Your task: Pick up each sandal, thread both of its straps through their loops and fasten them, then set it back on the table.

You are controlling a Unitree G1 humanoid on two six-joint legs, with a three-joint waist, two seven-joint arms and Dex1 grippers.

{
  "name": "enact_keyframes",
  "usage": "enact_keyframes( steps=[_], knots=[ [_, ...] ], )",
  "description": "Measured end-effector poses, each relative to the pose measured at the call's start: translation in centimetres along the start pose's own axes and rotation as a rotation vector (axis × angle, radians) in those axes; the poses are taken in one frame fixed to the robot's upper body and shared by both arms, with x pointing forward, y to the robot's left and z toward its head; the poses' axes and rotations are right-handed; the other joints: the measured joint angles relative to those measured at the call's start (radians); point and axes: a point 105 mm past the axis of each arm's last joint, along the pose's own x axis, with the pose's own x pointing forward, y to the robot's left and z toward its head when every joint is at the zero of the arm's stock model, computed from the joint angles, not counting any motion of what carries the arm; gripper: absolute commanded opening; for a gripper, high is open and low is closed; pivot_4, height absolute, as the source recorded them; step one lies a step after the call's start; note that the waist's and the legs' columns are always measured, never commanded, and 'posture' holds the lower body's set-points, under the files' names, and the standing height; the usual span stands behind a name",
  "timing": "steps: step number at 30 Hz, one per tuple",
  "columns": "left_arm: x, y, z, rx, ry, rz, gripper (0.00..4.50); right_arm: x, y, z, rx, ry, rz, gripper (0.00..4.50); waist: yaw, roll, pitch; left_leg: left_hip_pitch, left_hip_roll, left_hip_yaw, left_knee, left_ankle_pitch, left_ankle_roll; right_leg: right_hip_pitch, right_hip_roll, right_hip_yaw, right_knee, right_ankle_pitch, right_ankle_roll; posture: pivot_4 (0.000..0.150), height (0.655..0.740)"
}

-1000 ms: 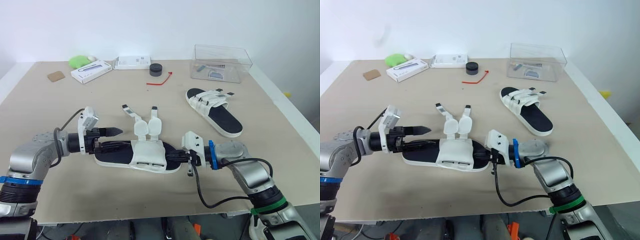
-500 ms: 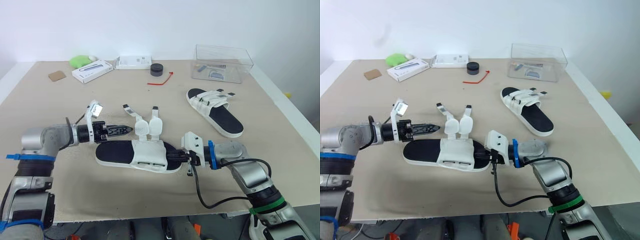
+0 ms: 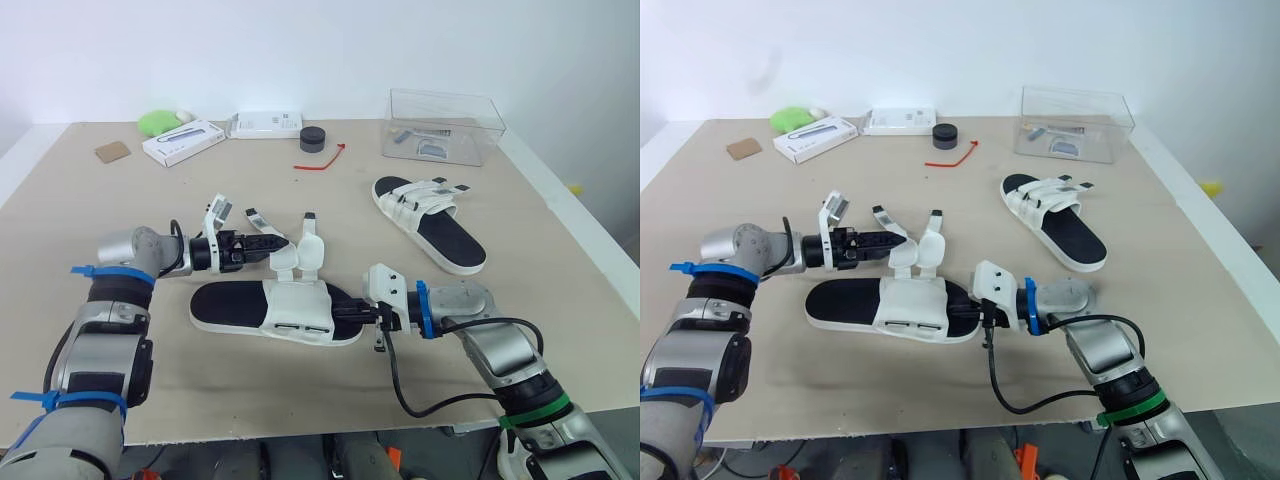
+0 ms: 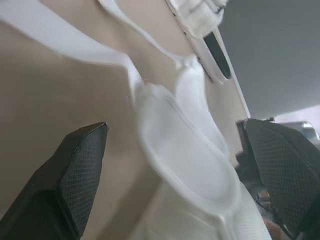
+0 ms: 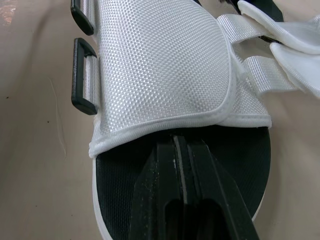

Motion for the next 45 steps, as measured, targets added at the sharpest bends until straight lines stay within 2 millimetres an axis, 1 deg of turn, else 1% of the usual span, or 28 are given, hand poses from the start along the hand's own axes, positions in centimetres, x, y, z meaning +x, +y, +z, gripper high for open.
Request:
enact_keyframes(
  steps=[7,14,23,27,30,32,40,41,42,43,44,45],
  knots=[
    [0.9,0.2,0.6,0.018,-0.012,-0.005,4.50,0.0,0.0,0.1,0.003,0.002,-0.003,0.02,0.000,0.000,0.000,-0.001,-0.001,0.000,0.000,0.000,0.000,0.000,-0.001,0.000,0.000,0.000,0.000,0.150,0.7400],
    [1.5,0.4,2.2,0.025,-0.108,0.011,4.50,0.1,0.0,0.2,0.004,-0.003,-0.015,0.02,0.000,0.000,0.000,-0.001,-0.001,-0.001,0.000,0.000,0.000,0.000,-0.001,0.000,0.000,0.000,0.001,0.150,0.7400],
    [2.5,0.5,1.6,0.014,-0.102,0.000,4.50,0.2,0.0,0.3,0.003,-0.008,-0.013,0.02,0.000,0.000,0.000,-0.001,-0.001,-0.001,0.000,0.000,0.000,0.000,-0.002,0.000,0.000,0.000,0.001,0.150,0.7400],
    [2.6,0.5,2.0,0.003,-0.127,-0.001,4.50,0.2,0.0,0.3,0.001,-0.007,-0.012,0.02,0.000,0.000,0.000,-0.001,-0.001,-0.002,0.000,0.000,0.000,0.000,-0.002,-0.001,0.000,0.000,0.001,0.150,0.7400],
    [2.6,0.8,2.9,0.015,-0.181,0.036,4.50,0.3,0.0,0.3,-0.001,-0.007,-0.009,0.02,0.000,0.000,0.000,-0.001,-0.001,-0.002,0.000,0.000,0.000,0.000,-0.002,-0.001,0.000,0.000,0.001,0.150,0.7400],
    [2.5,0.9,3.1,0.014,-0.196,0.048,4.50,0.3,0.0,0.3,-0.001,-0.006,-0.009,0.02,0.000,0.000,0.000,-0.001,-0.001,-0.002,0.000,0.000,0.000,0.000,-0.002,-0.001,0.000,0.000,0.001,0.150,0.7400],
    [3.4,0.8,2.8,0.025,-0.195,0.034,4.50,0.3,0.0,0.3,-0.006,-0.001,-0.008,0.02,0.000,-0.001,0.000,-0.002,-0.002,-0.002,0.000,0.000,0.000,0.000,-0.002,0.000,0.000,0.000,0.002,0.150,0.7400],
    [3.4,0.7,2.8,0.029,-0.194,0.031,3.99,0.3,0.0,0.3,-0.006,-0.001,-0.008,0.00,0.000,-0.001,0.000,-0.002,-0.002,-0.002,0.000,0.000,0.000,0.000,-0.002,-0.001,0.000,0.000,0.002,0.150,0.7400],
    [3.4,0.7,2.8,0.032,-0.193,0.030,3.73,0.3,0.0,0.3,-0.006,-0.001,-0.008,0.00,0.000,-0.001,0.000,-0.002,-0.002,-0.002,0.000,0.000,0.000,0.000,-0.002,-0.001,0.000,0.000,0.002,0.150,0.7400],
    [3.4,0.7,2.8,0.033,-0.192,0.029,3.28,0.3,0.0,0.3,-0.006,-0.001,-0.008,0.00,0.000,-0.001,0.000,-0.002,-0.002,-0.002,0.000,0.000,0.000,0.000,-0.002,-0.001,0.000,0.000,0.002,0.150,0.7400],
    [3.5,0.7,2.8,0.034,-0.189,0.030,2.94,0.3,0.0,0.3,-0.006,-0.001,-0.008,0.00,0.000,-0.001,0.000,-0.002,-0.002,-0.002,0.000,0.000,0.000,0.000,-0.002,-0.001,0.000,0.000,0.002,0.150,0.7400],
    [3.5,0.7,2.8,0.035,-0.188,0.030,2.76,0.3,0.0,0.3,-0.006,-0.001,-0.008,0.00,0.000,-0.001,0.000,-0.002,-0.002,-0.002,0.000,0.000,0.000,0.000,-0.002,-0.001,0.000,0.000,0.002,0.150,0.7400]
  ],
)
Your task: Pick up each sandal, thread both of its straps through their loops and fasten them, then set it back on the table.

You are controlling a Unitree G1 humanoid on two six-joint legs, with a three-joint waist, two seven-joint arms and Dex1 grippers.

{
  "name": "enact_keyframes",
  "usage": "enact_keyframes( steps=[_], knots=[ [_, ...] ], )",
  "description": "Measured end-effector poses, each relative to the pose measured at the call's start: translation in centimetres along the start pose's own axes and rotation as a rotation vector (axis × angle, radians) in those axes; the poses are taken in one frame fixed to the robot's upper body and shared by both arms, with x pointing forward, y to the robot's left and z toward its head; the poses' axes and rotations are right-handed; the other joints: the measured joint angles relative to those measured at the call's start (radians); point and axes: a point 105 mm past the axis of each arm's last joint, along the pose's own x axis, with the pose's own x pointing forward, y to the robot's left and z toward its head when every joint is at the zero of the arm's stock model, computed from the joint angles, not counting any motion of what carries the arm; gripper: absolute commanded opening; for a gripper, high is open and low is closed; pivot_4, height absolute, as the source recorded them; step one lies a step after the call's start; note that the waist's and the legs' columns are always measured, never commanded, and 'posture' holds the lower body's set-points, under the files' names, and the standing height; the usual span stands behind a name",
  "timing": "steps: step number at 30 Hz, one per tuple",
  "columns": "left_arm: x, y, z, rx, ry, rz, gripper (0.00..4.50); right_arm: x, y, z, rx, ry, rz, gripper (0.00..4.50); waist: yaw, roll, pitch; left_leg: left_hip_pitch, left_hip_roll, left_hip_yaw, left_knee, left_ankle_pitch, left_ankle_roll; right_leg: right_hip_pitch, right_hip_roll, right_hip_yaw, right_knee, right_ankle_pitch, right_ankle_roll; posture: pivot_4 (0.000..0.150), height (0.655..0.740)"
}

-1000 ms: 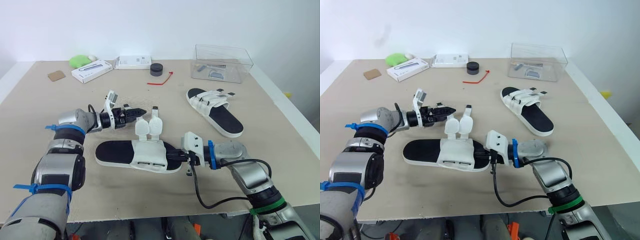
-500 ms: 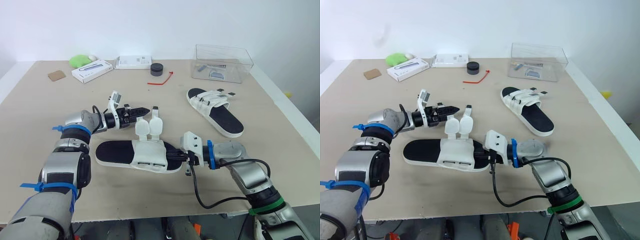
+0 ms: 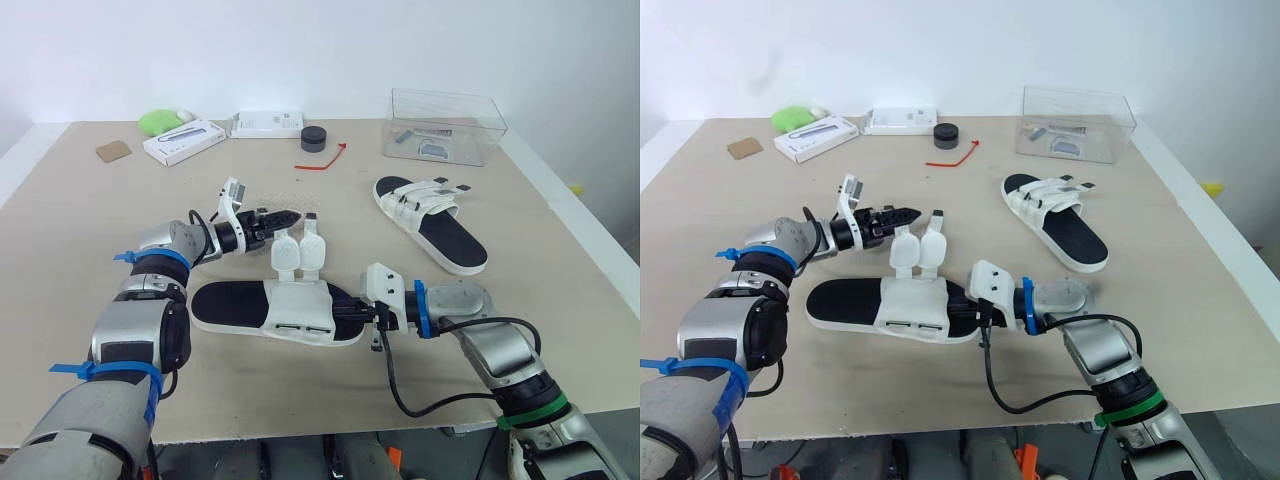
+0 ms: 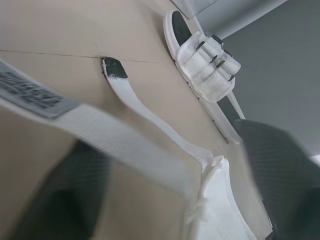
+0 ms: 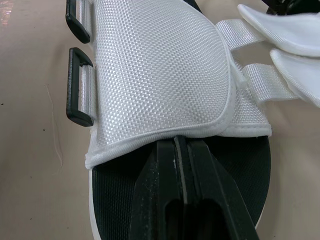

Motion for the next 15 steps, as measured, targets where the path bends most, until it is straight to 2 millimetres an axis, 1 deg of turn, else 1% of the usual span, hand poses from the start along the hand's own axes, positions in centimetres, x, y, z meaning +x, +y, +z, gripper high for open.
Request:
enact_keyframes(
  steps=[1,2,3,4,5,6,8,9,10,11,13,15],
  knots=[
    [0.0,0.0,0.0,-0.003,0.001,-0.001,2.02,0.0,0.0,0.0,0.001,0.000,0.000,0.00,0.000,0.000,0.000,0.000,0.000,0.000,0.000,0.000,0.000,0.000,0.000,0.000,0.000,0.000,0.000,0.150,0.7400],
    [0.0,0.0,-0.1,-0.004,0.001,-0.001,1.49,0.0,0.0,0.0,0.001,0.001,0.000,0.00,0.000,0.000,0.000,0.000,0.000,0.000,0.000,0.000,0.000,0.000,0.000,0.000,0.000,0.000,0.000,0.150,0.7400],
    [0.0,0.0,-0.1,-0.004,0.002,-0.001,1.40,0.0,0.0,0.0,0.001,0.001,0.000,0.00,0.000,0.000,0.000,0.000,0.000,0.000,0.000,0.000,0.000,0.000,0.000,0.000,0.000,0.000,0.000,0.150,0.7400],
    [0.0,0.0,-0.1,-0.004,0.001,-0.001,0.80,0.0,0.0,0.0,0.002,0.001,0.000,0.00,0.000,0.000,0.000,0.000,0.000,0.000,0.000,0.000,0.000,0.000,0.000,0.000,0.000,0.000,0.000,0.150,0.7400],
    [0.0,0.0,-0.1,-0.004,0.000,-0.001,0.80,0.0,0.0,0.0,0.002,0.001,0.000,0.00,0.000,0.000,0.000,0.000,0.000,0.000,0.000,0.000,0.000,0.000,0.000,0.000,0.000,0.000,0.000,0.150,0.7400],
    [0.0,0.1,0.2,0.019,-0.009,0.005,0.28,0.0,0.0,0.0,0.002,0.001,0.000,0.00,0.000,0.000,0.000,0.000,0.000,0.000,0.000,0.000,0.000,0.000,0.000,0.000,0.000,0.000,0.000,0.150,0.7400],
    [-0.1,0.1,0.6,0.072,-0.021,0.005,0.08,0.0,0.0,0.0,0.002,0.002,0.001,0.00,0.000,0.000,0.000,0.000,0.000,0.000,0.000,0.000,0.000,0.000,0.000,0.000,0.000,0.000,0.000,0.150,0.7400],
    [-0.1,0.0,0.7,0.100,-0.019,0.001,0.08,0.0,0.0,0.0,0.002,0.002,0.001,0.00,0.000,0.000,0.000,0.000,0.000,0.000,0.000,0.000,0.000,0.000,0.000,0.000,0.000,0.000,0.000,0.150,0.7400],
    [-0.1,-0.7,1.3,0.200,-0.024,-0.030,0.08,0.0,0.0,0.0,0.003,0.002,0.002,0.00,0.000,0.000,0.000,0.000,0.000,0.000,0.000,0.000,0.000,0.000,0.000,0.000,0.000,0.000,0.000,0.150,0.7400],
    [0.0,-0.8,1.4,0.204,-0.025,-0.031,0.08,0.0,0.0,0.0,0.003,0.002,0.002,0.00,0.000,0.000,0.000,0.000,0.000,0.000,0.000,0.000,0.000,0.000,0.000,0.000,0.000,0.000,0.000,0.150,0.7400],
    [-0.2,-1.5,1.9,0.359,-0.021,-0.057,0.08,0.0,0.0,-0.1,0.002,0.003,0.004,0.00,0.000,0.000,0.000,0.000,0.000,0.001,0.000,0.000,0.000,0.000,0.000,0.001,0.000,0.000,0.000,0.150,0.7400],
    [-0.7,-2.5,2.1,0.581,0.000,-0.098,0.08,0.0,0.1,-0.1,0.002,0.005,0.008,0.00,-0.001,0.000,0.000,0.000,0.003,0.001,0.000,0.000,0.000,0.000,0.000,0.001,0.000,0.000,0.000,0.150,0.7400]
  ],
)
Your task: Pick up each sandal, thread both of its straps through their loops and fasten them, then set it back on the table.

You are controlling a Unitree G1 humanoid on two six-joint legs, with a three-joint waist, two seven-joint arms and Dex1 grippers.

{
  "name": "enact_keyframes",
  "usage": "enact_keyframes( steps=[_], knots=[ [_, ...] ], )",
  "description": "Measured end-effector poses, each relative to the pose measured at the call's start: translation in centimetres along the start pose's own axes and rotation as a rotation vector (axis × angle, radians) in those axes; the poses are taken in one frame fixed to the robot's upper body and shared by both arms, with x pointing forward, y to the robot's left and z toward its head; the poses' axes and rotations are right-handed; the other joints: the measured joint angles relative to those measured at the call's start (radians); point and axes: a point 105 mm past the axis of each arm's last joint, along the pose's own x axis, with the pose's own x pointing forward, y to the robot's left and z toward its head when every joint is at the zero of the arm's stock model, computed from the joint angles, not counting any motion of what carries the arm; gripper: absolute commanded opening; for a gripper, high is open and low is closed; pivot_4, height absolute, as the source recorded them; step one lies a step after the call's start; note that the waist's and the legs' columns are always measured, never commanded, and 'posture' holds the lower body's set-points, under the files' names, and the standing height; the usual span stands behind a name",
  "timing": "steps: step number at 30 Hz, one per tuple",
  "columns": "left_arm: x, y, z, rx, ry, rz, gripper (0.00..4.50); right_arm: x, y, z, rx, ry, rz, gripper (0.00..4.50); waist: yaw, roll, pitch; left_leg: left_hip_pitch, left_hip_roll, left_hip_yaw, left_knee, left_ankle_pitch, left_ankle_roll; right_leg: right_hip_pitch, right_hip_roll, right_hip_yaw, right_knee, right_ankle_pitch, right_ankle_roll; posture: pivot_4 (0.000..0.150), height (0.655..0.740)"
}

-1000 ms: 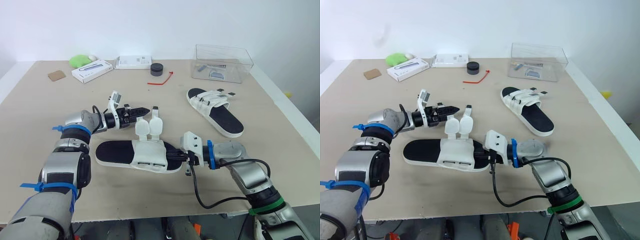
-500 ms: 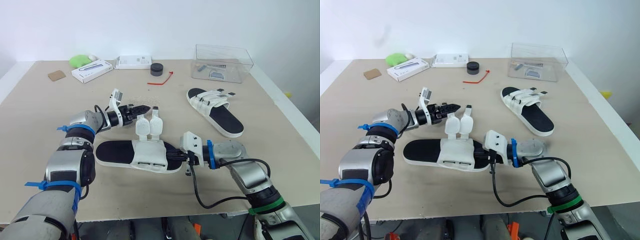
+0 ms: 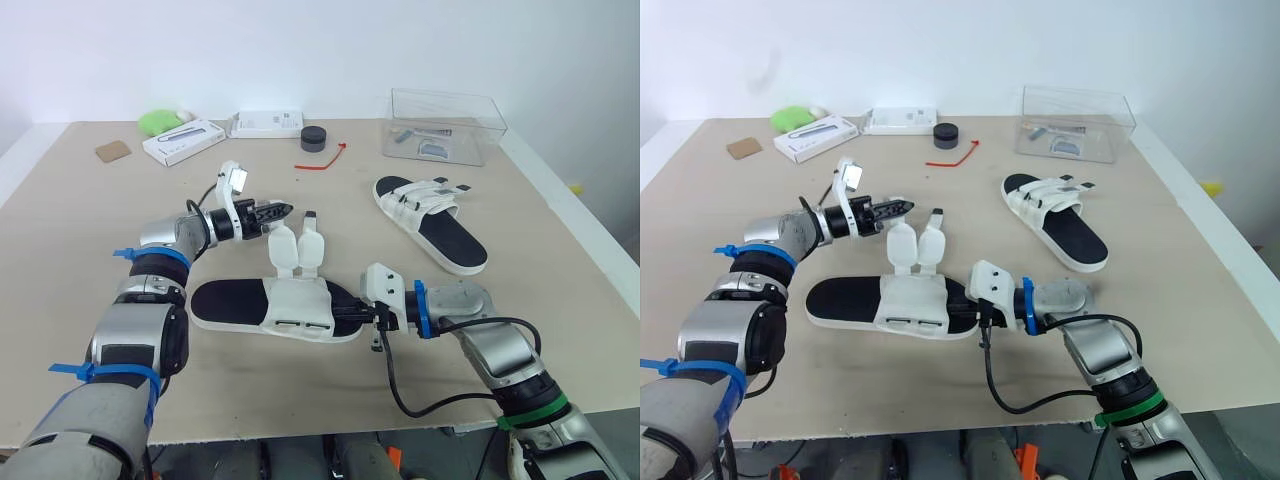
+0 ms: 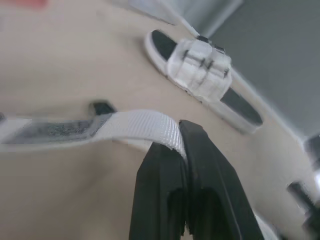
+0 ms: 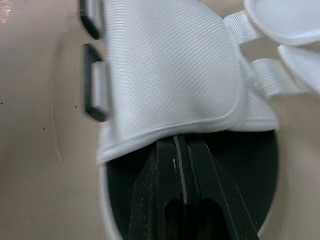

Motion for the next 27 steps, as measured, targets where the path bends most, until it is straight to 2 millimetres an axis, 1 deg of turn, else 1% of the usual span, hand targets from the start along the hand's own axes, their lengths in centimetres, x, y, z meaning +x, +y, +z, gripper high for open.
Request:
enact_keyframes(
  steps=[2,3,4,7,8,9,10,11,13,14,15,16,20,23,27],
  knots=[
    [-0.5,-1.1,0.0,0.226,0.029,-0.046,0.08,0.0,0.0,0.0,-0.001,0.002,0.002,0.00,0.001,0.000,0.000,0.000,0.001,0.001,0.000,0.000,-0.001,0.000,0.000,0.001,0.000,0.000,0.000,0.150,0.7400],
    [-0.8,-1.9,-0.4,0.347,0.048,-0.079,0.08,0.0,0.1,0.0,-0.001,0.003,0.003,0.00,0.001,0.000,0.000,0.001,0.001,0.001,0.000,-0.001,-0.001,0.000,0.000,0.001,0.000,0.000,0.000,0.150,0.7400],
    [-1.2,-2.9,-1.1,0.483,0.078,-0.124,0.08,0.0,0.1,0.0,-0.002,0.003,0.004,0.00,0.001,0.000,0.000,0.001,0.001,0.001,0.000,-0.001,-0.001,0.000,0.000,0.002,0.000,0.000,0.000,0.150,0.7400],
    [-1.6,-5.3,-3.0,0.769,0.131,-0.244,0.08,0.0,0.1,0.0,-0.002,0.004,0.006,0.00,0.006,0.000,0.000,0.000,0.001,0.002,0.001,-0.001,-0.001,0.000,-0.001,0.001,0.000,0.000,0.000,0.150,0.7400],
    [-1.8,-5.8,-3.3,0.842,0.143,-0.273,0.08,0.0,0.1,-0.1,-0.001,0.005,0.006,0.00,0.007,0.000,0.000,0.000,0.001,0.002,0.001,-0.001,-0.001,0.000,-0.001,0.002,0.000,0.001,0.000,0.150,0.7400],
    [-1.9,-5.9,-3.4,0.886,0.148,-0.283,0.08,0.0,0.1,0.0,-0.002,0.005,0.006,0.00,0.008,0.000,0.000,0.000,0.001,0.002,0.001,0.000,0.000,0.000,-0.001,0.002,0.000,0.001,0.000,0.150,0.7400],
    [-2.3,-6.3,-3.5,0.990,0.162,-0.306,0.08,0.0,0.1,0.0,-0.002,0.005,0.008,0.00,0.008,0.000,0.000,0.000,0.001,0.002,0.002,0.000,0.000,0.000,0.000,0.002,0.000,0.001,0.000,0.150,0.7400],
    [-2.8,-6.6,-3.6,1.145,0.185,-0.337,0.08,0.0,0.2,-0.1,-0.001,0.006,0.009,0.00,0.009,0.000,0.000,0.001,0.001,0.003,0.002,0.000,0.001,0.001,0.000,0.002,0.000,0.002,0.000,0.150,0.7400],
    [-3.0,-6.8,-3.6,1.266,0.190,-0.358,0.08,0.0,0.2,-0.1,-0.001,0.007,0.010,0.00,0.010,0.000,0.000,0.001,0.001,0.003,0.002,0.000,0.001,0.001,0.000,0.002,0.000,0.002,0.000,0.150,0.7400],
    [-3.1,-6.8,-3.6,1.274,0.191,-0.359,0.08,0.0,0.2,-0.1,-0.001,0.007,0.010,0.00,0.010,0.000,0.000,0.001,0.001,0.003,0.002,0.000,0.001,0.001,0.000,0.002,0.000,0.003,0.000,0.150,0.7400],
    [-3.2,-6.7,-3.7,1.430,0.203,-0.369,0.08,0.1,0.2,-0.1,-0.001,0.008,0.013,0.00,0.012,0.000,0.000,0.001,0.001,0.003,0.003,0.001,0.001,0.001,0.000,0.002,-0.001,0.003,0.000,0.150,0.7400],
    [-3.4,-6.5,-3.2,1.581,0.210,-0.372,0.08,0.2,0.3,-0.1,-0.004,0.008,0.022,0.00,0.012,0.000,0.000,0.001,0.002,0.003,0.003,0.001,0.001,0.002,0.001,0.002,-0.001,0.004,0.000,0.150,0.7400],
    [-3.7,-6.6,-1.8,1.923,0.172,-0.409,0.08,0.3,0.3,0.0,-0.013,0.011,0.032,0.00,0.013,0.000,0.000,0.001,0.002,0.004,0.003,0.001,0.002,0.002,0.000,0.002,-0.001,0.004,0.001,0.150,0.7400],
    [-3.6,-6.7,-1.7,1.981,0.141,-0.407,0.08,0.3,0.3,0.0,-0.014,0.012,0.034,0.00,0.013,0.000,0.000,0.001,0.002,0.004,0.003,0.001,0.002,0.002,0.000,0.002,-0.001,0.004,0.001,0.150,0.7400],
    [-3.5,-6.5,-1.7,1.970,0.094,-0.367,0.08,0.3,0.3,0.0,-0.017,0.012,0.037,0.00,0.013,0.000,0.000,0.001,0.002,0.005,0.003,0.001,0.002,0.001,0.000,0.002,-0.001,0.005,0.001,0.150,0.7400]
  ],
)
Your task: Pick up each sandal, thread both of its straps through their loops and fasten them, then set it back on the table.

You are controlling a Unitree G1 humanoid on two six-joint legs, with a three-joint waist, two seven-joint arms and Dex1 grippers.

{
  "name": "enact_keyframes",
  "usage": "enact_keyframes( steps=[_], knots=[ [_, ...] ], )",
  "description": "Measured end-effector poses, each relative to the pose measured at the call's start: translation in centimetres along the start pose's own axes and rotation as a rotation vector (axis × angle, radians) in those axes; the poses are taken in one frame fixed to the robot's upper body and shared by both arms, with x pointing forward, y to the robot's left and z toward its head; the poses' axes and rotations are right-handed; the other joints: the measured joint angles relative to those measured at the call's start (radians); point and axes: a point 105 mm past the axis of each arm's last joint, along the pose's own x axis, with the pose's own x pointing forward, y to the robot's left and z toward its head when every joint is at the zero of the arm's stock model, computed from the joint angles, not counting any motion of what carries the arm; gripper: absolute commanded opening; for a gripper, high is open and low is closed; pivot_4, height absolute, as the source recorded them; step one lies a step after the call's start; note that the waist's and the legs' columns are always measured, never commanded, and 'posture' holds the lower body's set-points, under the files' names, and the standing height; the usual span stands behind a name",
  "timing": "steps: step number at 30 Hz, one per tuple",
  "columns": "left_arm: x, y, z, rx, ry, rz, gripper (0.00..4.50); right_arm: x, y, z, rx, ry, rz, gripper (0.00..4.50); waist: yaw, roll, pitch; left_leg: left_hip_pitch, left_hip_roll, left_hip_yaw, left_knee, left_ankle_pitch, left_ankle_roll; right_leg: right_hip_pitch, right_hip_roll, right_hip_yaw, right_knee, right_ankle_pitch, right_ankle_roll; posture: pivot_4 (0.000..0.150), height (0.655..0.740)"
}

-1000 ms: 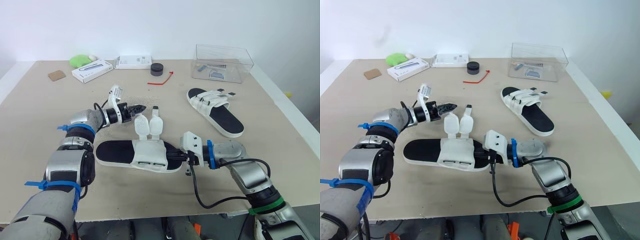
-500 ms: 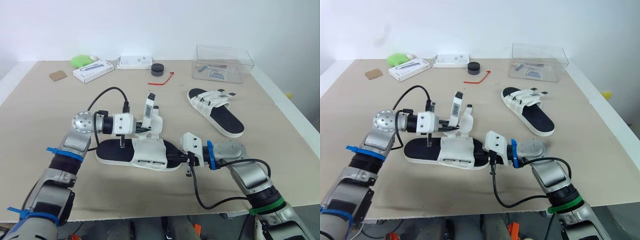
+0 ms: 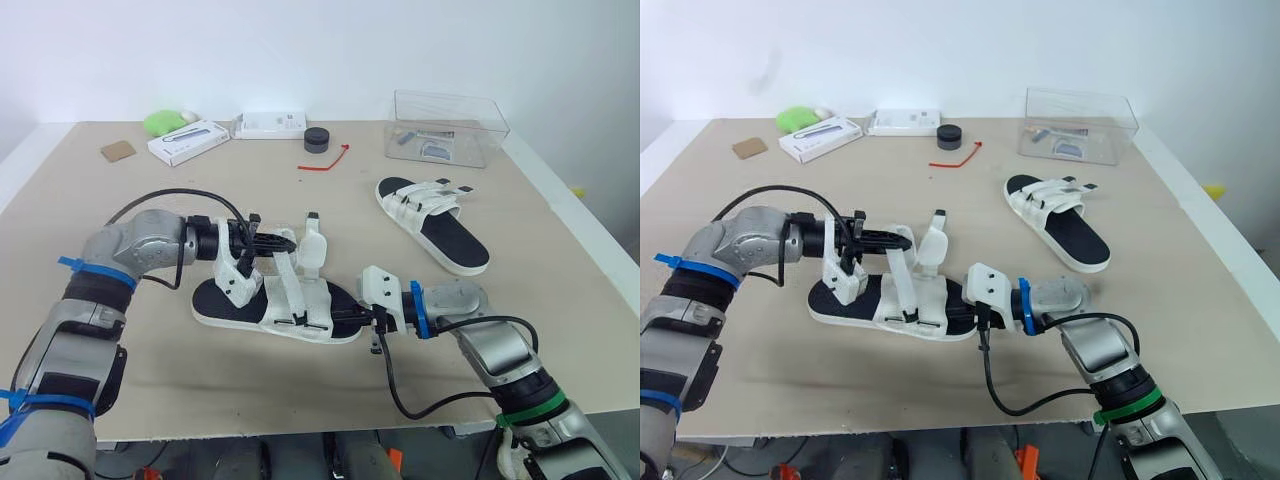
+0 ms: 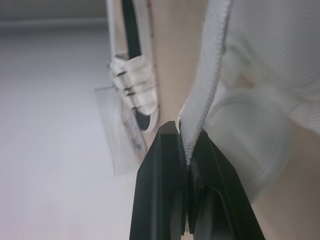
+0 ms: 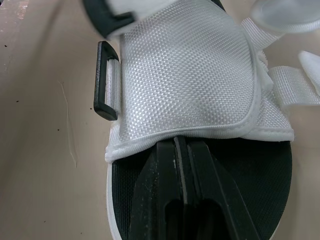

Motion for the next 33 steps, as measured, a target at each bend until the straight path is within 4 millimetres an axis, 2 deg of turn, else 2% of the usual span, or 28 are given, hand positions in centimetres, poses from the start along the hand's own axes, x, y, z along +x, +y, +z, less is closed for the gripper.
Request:
enact_keyframes(
  steps=[2,4,5,6,8,12,16,19,22,24,25,26,29,32,33],
  knots=[
    [0.0,0.2,-0.4,-0.041,0.005,0.035,0.08,0.0,0.0,0.0,-0.002,0.000,0.001,0.00,0.000,0.000,0.000,0.000,0.000,0.000,0.000,0.000,0.000,0.000,0.000,0.000,0.000,0.000,0.000,0.150,0.7400],
    [0.2,0.3,0.2,-0.085,-0.038,0.058,0.08,0.0,0.0,0.0,-0.006,-0.001,0.003,0.00,0.000,0.000,0.000,0.000,0.000,0.000,0.000,0.000,0.000,0.000,0.000,0.000,0.000,0.000,0.000,0.150,0.7400],
    [0.2,0.0,0.5,-0.090,-0.060,0.041,0.61,0.0,0.0,0.0,-0.007,-0.001,0.004,0.00,0.000,0.000,0.000,0.000,0.000,0.000,0.000,0.000,0.000,0.000,0.001,0.000,0.000,0.000,0.000,0.150,0.7400],
    [0.0,-0.1,0.6,-0.096,-0.063,0.036,0.83,0.0,0.0,0.0,-0.008,-0.001,0.005,0.00,0.000,0.000,0.000,0.000,0.001,0.000,0.000,0.000,0.000,0.000,0.001,0.000,0.000,0.000,0.000,0.150,0.7400],
    [-0.6,0.0,0.6,-0.109,-0.066,0.035,1.78,-0.1,0.0,0.0,-0.012,0.002,0.005,0.00,0.001,0.000,0.000,0.000,0.001,0.000,0.000,0.000,0.000,0.000,0.001,0.000,0.000,0.000,0.000,0.150,0.7400],
    [-1.0,0.1,1.3,-0.144,-0.095,0.011,3.19,0.0,0.0,0.0,-0.017,0.001,0.009,0.00,0.001,0.000,0.000,0.000,0.001,0.001,0.000,0.000,0.000,0.000,0.001,0.000,0.000,0.000,0.000,0.150,0.7400],
    [-1.6,-1.5,1.9,-0.227,-0.098,-0.063,3.19,0.0,0.0,0.0,-0.024,0.000,0.014,0.00,0.001,0.000,0.000,0.000,0.002,0.001,0.000,0.000,0.000,-0.001,0.003,0.000,0.001,-0.001,-0.001,0.150,0.7400],
    [-2.3,-1.8,2.2,-0.271,-0.098,-0.099,3.19,0.1,-0.1,0.0,-0.029,0.003,0.022,0.00,0.002,0.000,0.000,0.000,0.002,0.001,0.000,0.000,0.000,0.000,0.003,0.000,0.001,-0.001,-0.001,0.150,0.7400],
    [-3.4,-2.4,2.4,-0.439,-0.073,-0.119,3.19,0.1,-0.1,0.0,-0.029,0.001,0.028,0.00,0.000,0.000,0.000,0.001,0.003,0.001,0.000,0.000,0.000,0.000,0.004,0.000,0.002,-0.001,-0.002,0.150,0.7400],
    [-4.2,-2.7,2.5,-0.687,-0.053,-0.119,3.19,0.1,-0.2,0.0,-0.031,0.000,0.030,0.00,0.000,0.000,0.000,0.000,0.004,0.000,0.001,0.000,0.000,-0.001,0.004,0.000,0.002,-0.002,-0.002,0.150,0.7400],
    [-4.5,-2.7,2.5,-0.768,-0.050,-0.114,3.19,0.2,-0.2,0.0,-0.032,-0.001,0.031,0.00,-0.001,0.000,0.000,0.000,0.004,0.000,0.001,0.000,0.000,-0.001,0.004,0.000,0.002,-0.003,0.000,0.150,0.7400],
    [-5.2,-2.3,2.4,-0.924,-0.041,-0.106,3.19,0.2,-0.2,0.0,-0.034,-0.001,0.033,0.00,-0.001,-0.001,0.000,0.000,0.005,0.000,0.001,0.000,0.000,-0.001,0.005,-0.001,0.002,-0.005,0.004,0.150,0.7400],
    [-6.4,0.2,2.5,-1.211,-0.067,-0.045,3.19,0.1,-0.2,-0.1,-0.035,0.002,0.039,0.00,-0.001,0.000,0.000,0.001,0.005,-0.001,0.001,0.000,0.000,0.000,0.005,-0.002,0.002,-0.006,0.003,0.150,0.7400],
    [-6.3,1.3,3.5,-1.405,-0.131,-0.046,3.19,0.2,-0.3,-0.1,-0.035,0.000,0.041,0.00,0.000,0.000,0.000,0.002,0.005,-0.001,0.001,0.000,0.000,0.001,0.006,-0.002,0.002,-0.006,0.003,0.150,0.7400],
    [-6.1,1.2,4.3,-1.610,-0.175,-0.062,3.19,0.3,-0.3,-0.1,-0.034,-0.001,0.045,0.00,0.001,0.000,0.000,0.002,0.005,-0.002,0.001,0.000,0.000,0.001,0.007,-0.002,0.003,-0.007,0.002,0.150,0.7400]
  ],
)
